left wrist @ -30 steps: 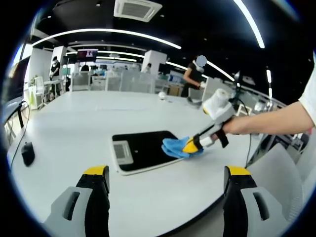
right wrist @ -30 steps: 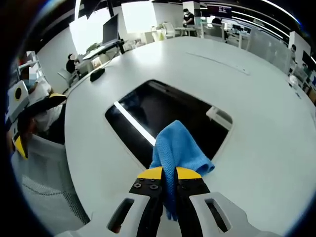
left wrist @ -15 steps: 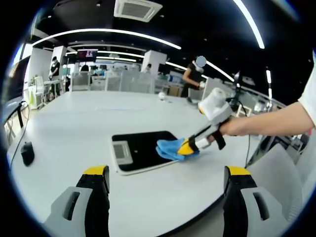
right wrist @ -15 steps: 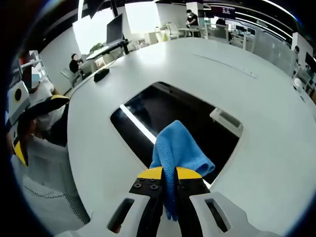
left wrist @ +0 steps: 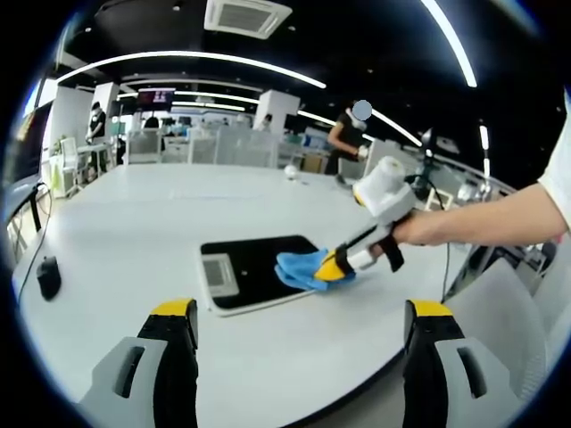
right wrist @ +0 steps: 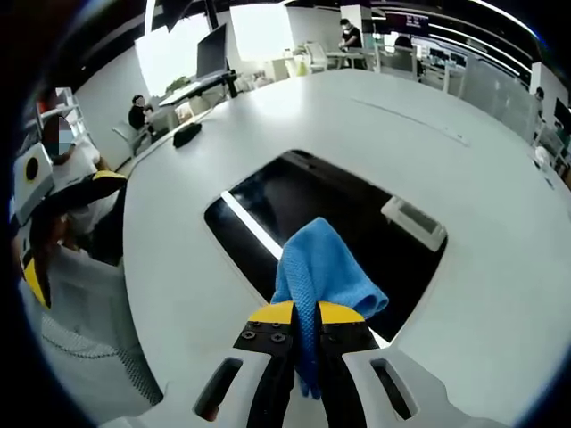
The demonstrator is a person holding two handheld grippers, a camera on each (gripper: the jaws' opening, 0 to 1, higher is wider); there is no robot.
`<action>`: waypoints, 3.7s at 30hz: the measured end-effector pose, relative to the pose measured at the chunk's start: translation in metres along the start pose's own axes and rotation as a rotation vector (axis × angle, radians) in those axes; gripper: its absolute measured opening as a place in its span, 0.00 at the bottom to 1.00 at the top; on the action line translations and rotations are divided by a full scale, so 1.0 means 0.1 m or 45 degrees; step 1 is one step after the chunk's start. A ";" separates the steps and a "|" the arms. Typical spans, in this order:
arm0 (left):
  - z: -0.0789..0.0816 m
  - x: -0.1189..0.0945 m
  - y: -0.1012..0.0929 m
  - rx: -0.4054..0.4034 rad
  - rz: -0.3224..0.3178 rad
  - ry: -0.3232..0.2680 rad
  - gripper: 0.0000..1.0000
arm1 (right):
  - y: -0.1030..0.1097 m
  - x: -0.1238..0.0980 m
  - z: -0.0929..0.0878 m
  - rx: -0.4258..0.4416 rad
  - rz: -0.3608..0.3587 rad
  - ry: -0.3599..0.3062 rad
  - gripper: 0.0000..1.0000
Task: Wipe the mirror surface with the cleaning cloth until all visible marks leave the cleaned area.
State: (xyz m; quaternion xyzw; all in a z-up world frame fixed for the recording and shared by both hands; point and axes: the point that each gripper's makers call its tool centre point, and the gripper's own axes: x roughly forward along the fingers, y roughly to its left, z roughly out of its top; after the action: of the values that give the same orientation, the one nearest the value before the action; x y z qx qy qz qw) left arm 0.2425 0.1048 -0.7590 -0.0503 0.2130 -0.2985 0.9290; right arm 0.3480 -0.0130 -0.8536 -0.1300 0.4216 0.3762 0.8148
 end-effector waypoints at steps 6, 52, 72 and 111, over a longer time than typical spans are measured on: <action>-0.01 0.00 0.00 0.001 -0.004 0.005 0.96 | 0.04 0.01 0.02 -0.006 0.006 -0.011 0.03; -0.03 0.01 -0.01 0.003 -0.006 0.022 0.96 | 0.33 0.21 0.22 -0.040 0.118 -0.079 0.03; -0.03 0.01 -0.03 0.001 -0.023 0.024 0.96 | 0.37 0.23 0.25 -0.049 0.123 -0.092 0.03; -0.05 0.02 -0.03 0.002 -0.022 0.038 0.96 | 0.54 0.34 0.36 -0.058 0.195 -0.144 0.03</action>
State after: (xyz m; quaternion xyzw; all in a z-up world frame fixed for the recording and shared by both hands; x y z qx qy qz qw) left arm 0.2404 0.1012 -0.7639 -0.0470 0.2261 -0.3073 0.9232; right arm 0.3429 0.0601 -0.8524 -0.0943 0.3752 0.4537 0.8028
